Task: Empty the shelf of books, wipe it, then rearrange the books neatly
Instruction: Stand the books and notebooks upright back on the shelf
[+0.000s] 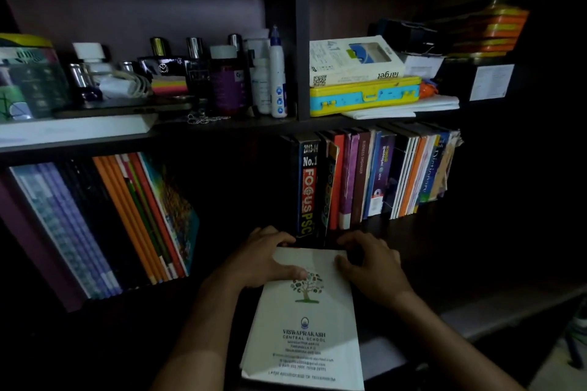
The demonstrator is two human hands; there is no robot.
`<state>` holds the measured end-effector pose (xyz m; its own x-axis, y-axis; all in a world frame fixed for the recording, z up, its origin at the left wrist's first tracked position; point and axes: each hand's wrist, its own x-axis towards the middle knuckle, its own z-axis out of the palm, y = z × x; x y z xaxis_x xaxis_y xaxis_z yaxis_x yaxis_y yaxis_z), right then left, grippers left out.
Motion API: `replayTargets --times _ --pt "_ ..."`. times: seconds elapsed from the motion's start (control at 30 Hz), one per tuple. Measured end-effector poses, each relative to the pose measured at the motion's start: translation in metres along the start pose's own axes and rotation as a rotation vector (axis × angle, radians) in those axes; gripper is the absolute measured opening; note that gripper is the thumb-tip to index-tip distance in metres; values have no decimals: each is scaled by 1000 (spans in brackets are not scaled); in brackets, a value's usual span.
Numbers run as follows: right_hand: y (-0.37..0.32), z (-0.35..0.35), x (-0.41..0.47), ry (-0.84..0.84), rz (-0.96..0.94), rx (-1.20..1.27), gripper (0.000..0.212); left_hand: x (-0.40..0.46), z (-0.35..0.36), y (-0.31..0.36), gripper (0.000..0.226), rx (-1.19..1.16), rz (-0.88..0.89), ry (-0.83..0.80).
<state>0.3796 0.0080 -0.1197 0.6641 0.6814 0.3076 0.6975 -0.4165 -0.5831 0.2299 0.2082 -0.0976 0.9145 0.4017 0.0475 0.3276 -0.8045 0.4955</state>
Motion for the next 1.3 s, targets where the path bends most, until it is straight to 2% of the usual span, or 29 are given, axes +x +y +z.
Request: replayTargets --times 0.1,0.2,0.33,0.47,0.53,0.63,0.7,0.77,0.83,0.9,0.97,1.1,1.2,1.3 --pt "-2 -2 -1 27 34 102 25 2 1 -2 60 -15 -6 1" --pt "-5 -2 -1 23 59 93 45 0 0 3 53 -95 -7 24" --pt "-12 -8 -6 25 63 172 45 -2 -1 10 44 -298 82 175" --pt "-9 -10 -6 38 137 452 72 -2 -2 20 34 -608 134 270" --pt "-11 -16 -12 31 115 587 64 -2 3 29 33 -730 147 314" --pt "-20 -29 -29 -77 74 831 25 2 14 39 39 -818 167 334" --pt "-20 -40 -35 3 34 897 19 7 17 38 49 -887 164 383" --pt "-14 -53 -35 238 12 835 15 10 18 31 47 -860 145 523" --pt "-8 -70 -33 451 -4 671 12 11 16 22 37 -687 102 681" --pt "-7 -85 -32 581 -47 502 15 12 15 15 33 -505 71 813" --pt "-14 -93 -28 628 -115 389 11 14 15 11 45 -429 67 838" --pt "-30 -89 -14 609 -227 186 13 17 19 6 61 -375 134 753" --pt "-38 -80 -9 582 -330 155 17 17 22 4 69 -411 127 713" --pt "-36 -73 -11 605 -354 146 20 18 23 3 76 -422 140 688"
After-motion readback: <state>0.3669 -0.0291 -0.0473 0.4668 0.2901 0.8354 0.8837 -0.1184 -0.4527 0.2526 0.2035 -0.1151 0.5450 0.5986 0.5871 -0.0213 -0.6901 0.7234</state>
